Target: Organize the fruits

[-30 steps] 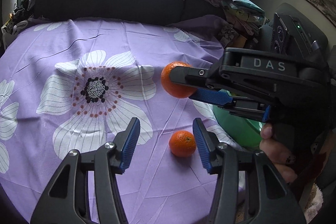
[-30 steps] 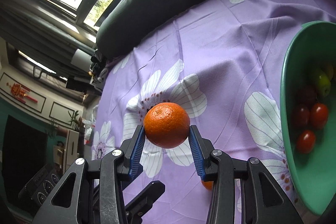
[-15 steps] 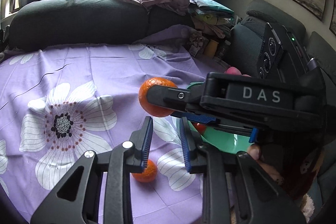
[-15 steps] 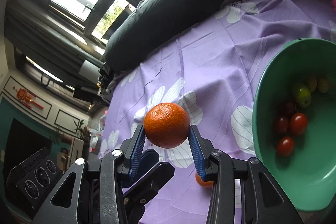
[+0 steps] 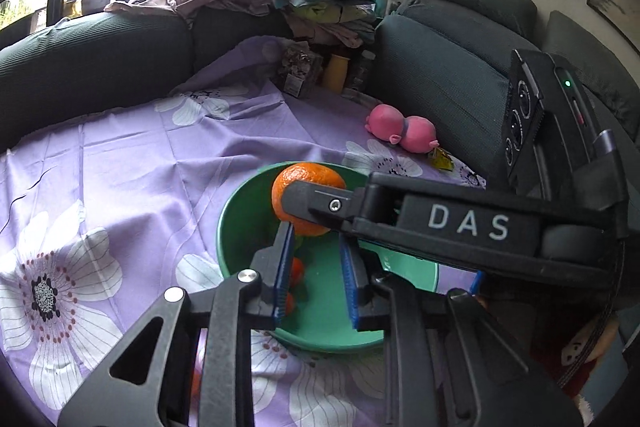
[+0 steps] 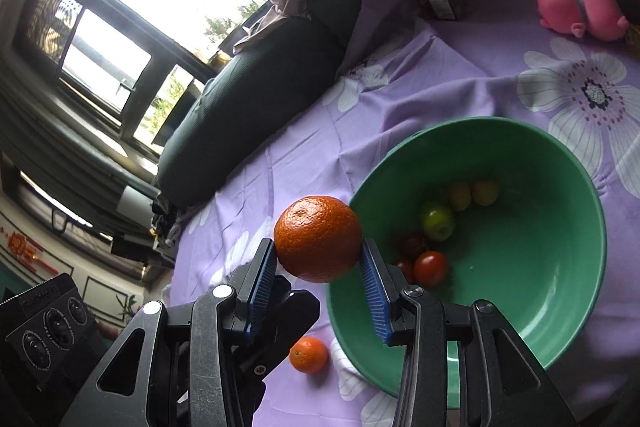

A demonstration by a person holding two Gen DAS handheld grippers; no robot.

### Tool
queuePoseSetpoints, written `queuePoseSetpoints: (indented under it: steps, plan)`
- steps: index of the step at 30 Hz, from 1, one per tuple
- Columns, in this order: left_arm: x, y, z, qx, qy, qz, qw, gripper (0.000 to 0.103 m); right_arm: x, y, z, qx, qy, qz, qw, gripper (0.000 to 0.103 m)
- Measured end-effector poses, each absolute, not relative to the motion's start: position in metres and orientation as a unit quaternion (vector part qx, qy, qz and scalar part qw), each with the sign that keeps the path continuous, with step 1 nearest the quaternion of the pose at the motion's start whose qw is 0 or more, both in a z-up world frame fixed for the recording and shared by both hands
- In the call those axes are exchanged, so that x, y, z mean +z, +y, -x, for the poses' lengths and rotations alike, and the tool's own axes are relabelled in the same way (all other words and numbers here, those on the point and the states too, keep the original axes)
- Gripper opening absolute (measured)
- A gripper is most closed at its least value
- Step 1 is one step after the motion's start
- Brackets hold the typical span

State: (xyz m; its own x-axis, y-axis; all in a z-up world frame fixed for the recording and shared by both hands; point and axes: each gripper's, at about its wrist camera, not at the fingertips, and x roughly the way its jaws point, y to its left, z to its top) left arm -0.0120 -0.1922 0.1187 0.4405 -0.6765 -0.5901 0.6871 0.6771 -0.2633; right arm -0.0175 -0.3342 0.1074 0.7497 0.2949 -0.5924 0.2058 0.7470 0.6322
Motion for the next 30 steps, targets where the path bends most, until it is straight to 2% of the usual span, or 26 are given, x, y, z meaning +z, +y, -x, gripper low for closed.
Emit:
queuePoseSetpoints:
  steps: [10,20,22,26,30]
  plan:
    - [0.108,-0.206,0.014,-0.404,0.369,-0.021,0.837,0.021,0.088,-0.365,0.022,-0.042,0.375,-0.364,0.852,0.044]
    - [0.115,-0.162,0.017,-0.362,0.380,-0.001,0.851,0.023,0.078,-0.362,0.016,-0.118,0.425,-0.308,0.843,0.044]
    - [0.113,-0.144,0.016,-0.340,0.391,0.007,0.856,0.026,0.076,-0.361,0.015,-0.134,0.434,-0.296,0.840,0.044]
    - [0.102,-0.101,0.012,-0.279,0.411,0.025,0.868,0.045,0.082,-0.357,0.016,-0.126,0.429,-0.292,0.846,0.044]
    - [0.079,-0.066,0.007,-0.259,0.443,0.077,0.855,0.049,0.093,-0.338,0.015,-0.092,0.422,-0.277,0.858,0.044]
